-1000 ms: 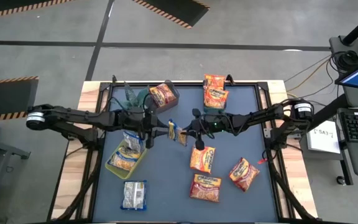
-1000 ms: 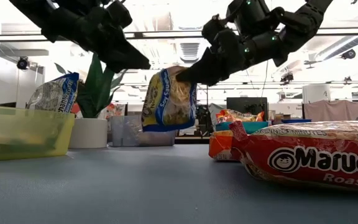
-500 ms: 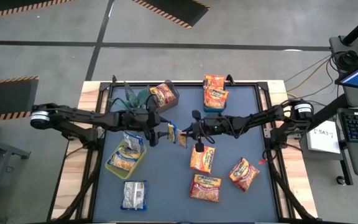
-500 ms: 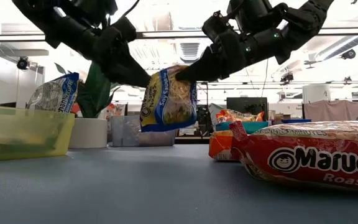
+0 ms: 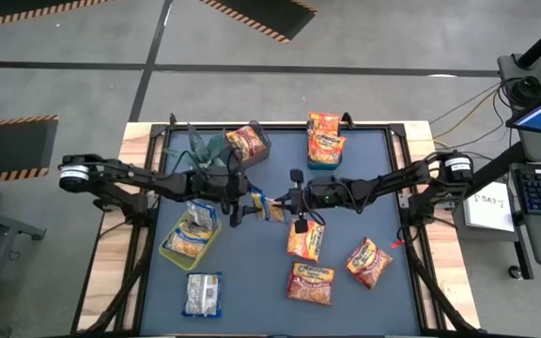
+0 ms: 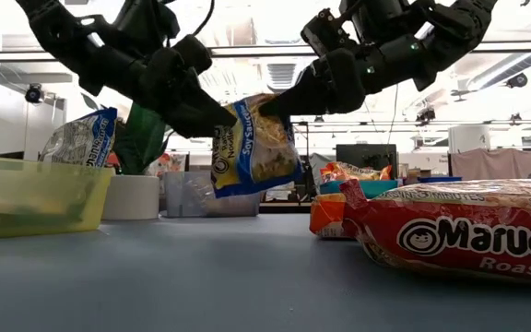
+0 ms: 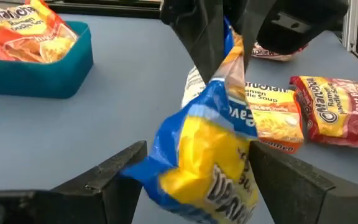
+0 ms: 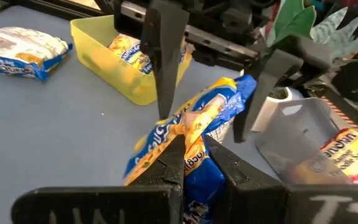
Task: Sort Maruchan noodles
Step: Put the blue noodle pack into the yellow bin
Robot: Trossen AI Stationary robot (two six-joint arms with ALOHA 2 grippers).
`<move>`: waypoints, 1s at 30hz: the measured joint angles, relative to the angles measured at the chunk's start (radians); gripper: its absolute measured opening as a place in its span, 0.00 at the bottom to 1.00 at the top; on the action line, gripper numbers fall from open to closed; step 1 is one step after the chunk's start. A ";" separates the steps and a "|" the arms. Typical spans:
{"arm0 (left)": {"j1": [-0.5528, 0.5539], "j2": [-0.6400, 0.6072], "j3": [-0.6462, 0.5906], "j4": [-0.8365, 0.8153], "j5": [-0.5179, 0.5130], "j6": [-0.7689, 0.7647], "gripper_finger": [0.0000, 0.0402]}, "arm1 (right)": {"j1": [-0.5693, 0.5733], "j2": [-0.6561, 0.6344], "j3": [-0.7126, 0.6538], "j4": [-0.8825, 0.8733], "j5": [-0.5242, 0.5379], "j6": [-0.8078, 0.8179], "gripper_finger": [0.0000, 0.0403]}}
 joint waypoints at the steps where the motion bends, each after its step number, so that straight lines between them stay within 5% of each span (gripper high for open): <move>1: 0.000 0.005 -0.004 0.008 0.001 0.000 0.66 | 0.004 0.000 0.000 0.001 0.012 -0.004 0.07; 18: 0.000 0.011 -0.017 0.037 0.001 -0.004 0.30 | 0.006 0.001 0.000 0.007 0.037 0.008 0.12; 30: 0.000 0.005 -0.017 0.036 0.000 -0.024 0.21 | -0.003 -0.025 0.000 0.005 0.038 0.079 0.39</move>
